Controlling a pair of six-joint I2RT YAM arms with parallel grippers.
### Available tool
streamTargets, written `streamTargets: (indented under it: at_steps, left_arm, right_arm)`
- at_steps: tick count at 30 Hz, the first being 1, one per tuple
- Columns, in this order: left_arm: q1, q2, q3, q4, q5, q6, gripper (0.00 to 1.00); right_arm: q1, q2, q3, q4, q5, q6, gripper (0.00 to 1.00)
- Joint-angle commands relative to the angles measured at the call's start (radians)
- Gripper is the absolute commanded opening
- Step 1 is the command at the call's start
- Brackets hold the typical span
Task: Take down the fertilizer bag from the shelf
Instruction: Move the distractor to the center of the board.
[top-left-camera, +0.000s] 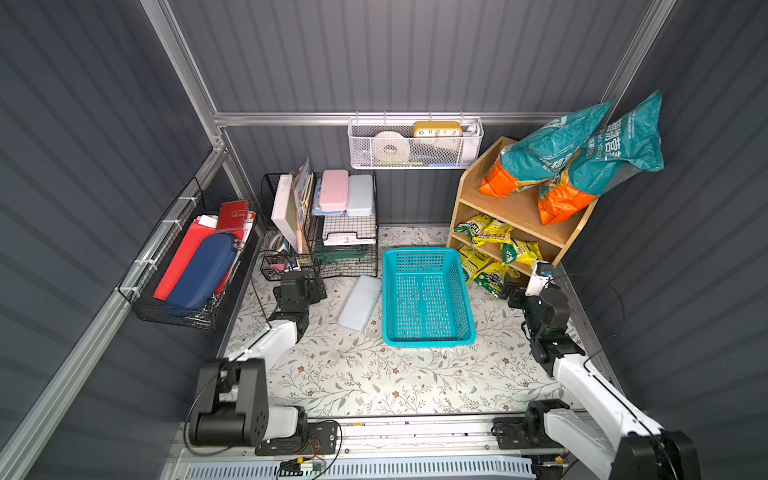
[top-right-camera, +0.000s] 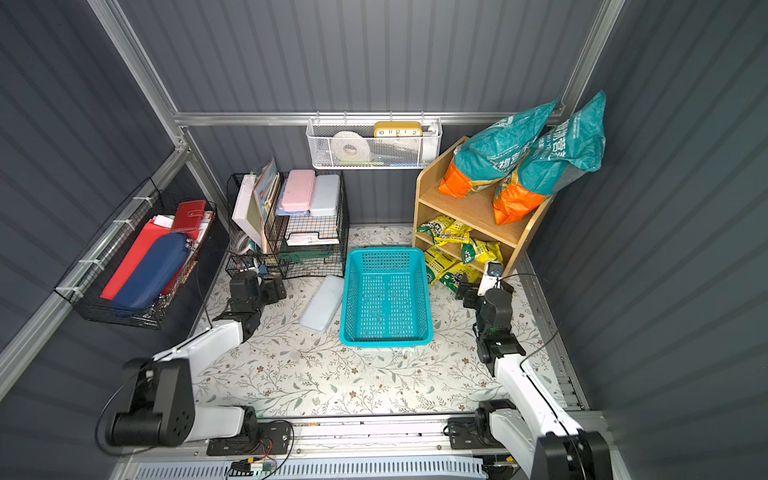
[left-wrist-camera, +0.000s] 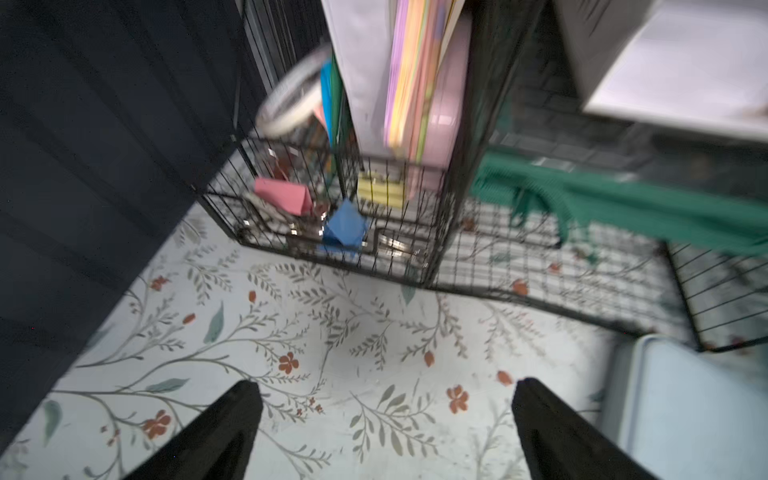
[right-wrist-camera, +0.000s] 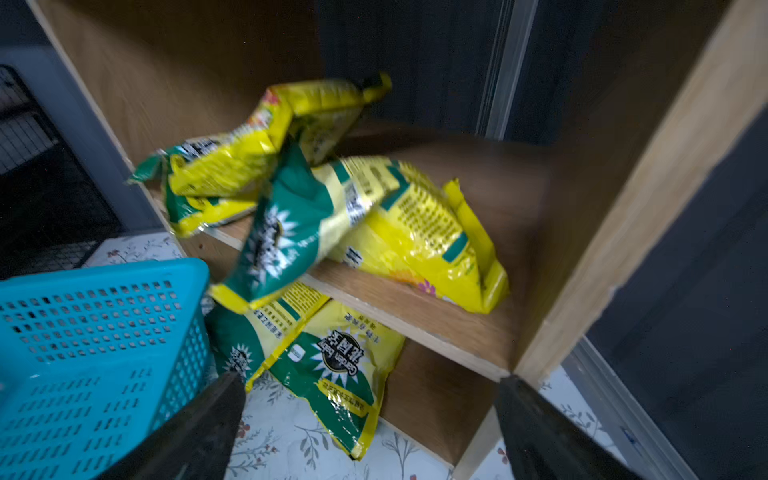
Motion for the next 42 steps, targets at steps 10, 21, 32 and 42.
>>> streamTargets:
  at_steps: [10, 21, 32, 42]
  left_arm:
    - [-0.180, -0.073, 0.144, -0.588, 0.375, -0.194, 0.87]
    - [-0.373, 0.341, 0.386, -0.720, 0.105, -0.120, 0.80]
    - [-0.374, 0.503, 0.498, -0.721, 0.082, -0.049, 0.99]
    - [-0.372, 0.633, 0.501, -0.709, 0.078, -0.073, 0.99]
  right_arm:
    - [0.229, -0.005, 0.285, -0.501, 0.054, 0.673, 0.99]
    - [0.233, 0.039, 0.478, -0.621, -0.229, 0.553, 0.91]
    - [0.237, -0.017, 0.442, -0.588, -0.232, 0.577, 0.93]
    - [0.243, -0.022, 0.439, -0.585, -0.236, 0.573, 0.96]
